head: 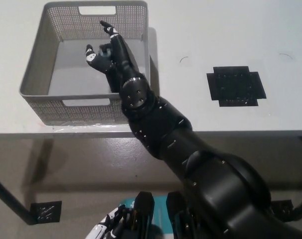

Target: Use the right hand to pick up a electric screw driver and put it into a container on the left side

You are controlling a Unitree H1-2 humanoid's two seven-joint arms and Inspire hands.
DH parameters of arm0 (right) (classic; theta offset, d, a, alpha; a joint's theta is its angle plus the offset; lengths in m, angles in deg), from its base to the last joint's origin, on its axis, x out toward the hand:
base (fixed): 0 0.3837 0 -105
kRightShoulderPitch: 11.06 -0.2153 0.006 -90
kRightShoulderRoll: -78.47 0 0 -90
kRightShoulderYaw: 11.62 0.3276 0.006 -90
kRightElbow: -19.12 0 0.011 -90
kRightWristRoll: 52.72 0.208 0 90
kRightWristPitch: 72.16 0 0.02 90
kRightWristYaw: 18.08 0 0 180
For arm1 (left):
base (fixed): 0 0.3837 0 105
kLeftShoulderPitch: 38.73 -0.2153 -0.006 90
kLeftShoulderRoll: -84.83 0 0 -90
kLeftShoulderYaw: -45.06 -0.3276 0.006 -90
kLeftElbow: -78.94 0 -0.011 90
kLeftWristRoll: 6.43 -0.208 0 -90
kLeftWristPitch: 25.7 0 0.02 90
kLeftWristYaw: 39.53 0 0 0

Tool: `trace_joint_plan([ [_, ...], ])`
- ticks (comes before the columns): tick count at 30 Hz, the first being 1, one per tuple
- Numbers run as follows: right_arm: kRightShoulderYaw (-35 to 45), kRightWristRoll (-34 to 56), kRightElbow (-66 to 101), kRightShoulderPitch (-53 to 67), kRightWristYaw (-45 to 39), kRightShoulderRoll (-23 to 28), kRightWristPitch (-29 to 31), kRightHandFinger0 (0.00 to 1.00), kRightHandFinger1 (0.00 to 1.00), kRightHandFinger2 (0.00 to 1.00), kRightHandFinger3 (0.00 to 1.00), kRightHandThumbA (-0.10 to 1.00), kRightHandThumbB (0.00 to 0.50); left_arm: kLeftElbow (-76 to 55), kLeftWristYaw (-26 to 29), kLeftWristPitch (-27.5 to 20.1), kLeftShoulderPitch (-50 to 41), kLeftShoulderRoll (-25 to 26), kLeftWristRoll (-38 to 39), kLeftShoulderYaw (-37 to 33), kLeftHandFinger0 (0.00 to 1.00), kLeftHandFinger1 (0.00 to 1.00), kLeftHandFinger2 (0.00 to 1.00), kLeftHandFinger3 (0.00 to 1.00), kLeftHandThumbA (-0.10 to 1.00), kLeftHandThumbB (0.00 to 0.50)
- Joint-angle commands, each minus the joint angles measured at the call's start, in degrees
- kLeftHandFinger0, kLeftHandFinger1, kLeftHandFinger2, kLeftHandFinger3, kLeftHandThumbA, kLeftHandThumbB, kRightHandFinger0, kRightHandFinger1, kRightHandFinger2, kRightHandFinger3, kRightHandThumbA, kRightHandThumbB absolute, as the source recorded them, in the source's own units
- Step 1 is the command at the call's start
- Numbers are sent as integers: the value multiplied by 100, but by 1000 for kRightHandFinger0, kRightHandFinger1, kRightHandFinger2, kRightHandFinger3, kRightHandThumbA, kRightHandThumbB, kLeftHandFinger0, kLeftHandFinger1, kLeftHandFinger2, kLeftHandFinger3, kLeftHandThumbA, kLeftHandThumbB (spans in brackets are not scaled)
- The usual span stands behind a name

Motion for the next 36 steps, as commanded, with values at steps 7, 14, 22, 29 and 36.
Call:
trace_joint_plan([
  [7,-318,-314,225,-244,-740,187,-60,1000,1000,1000,1000,1000,421,-198,-103,-238,73,143,-209,-145,1000,1000,952,1000,1000,7],
  [14,-303,-331,352,-285,-700,256,21,1000,1000,1000,1000,1000,382,-163,-92,-276,74,149,-183,-178,1000,1000,958,1000,1000,11],
  [22,147,-154,2362,-56,-829,1187,48,1000,1000,1000,1000,1000,384,-240,-155,-162,112,215,-105,-116,1000,1000,1000,1000,1000,10],
  [29,647,268,6052,1215,-1444,2197,-1004,1000,1000,1000,1000,1000,402,-109,-89,-236,95,235,-112,-51,1000,1000,1000,1000,1000,43],
  [36,1051,527,8626,2508,-1668,2951,-1369,1000,1000,1000,1000,1000,341,-79,-27,-237,-13,337,15,141,1000,1000,1000,1000,1000,45],
])
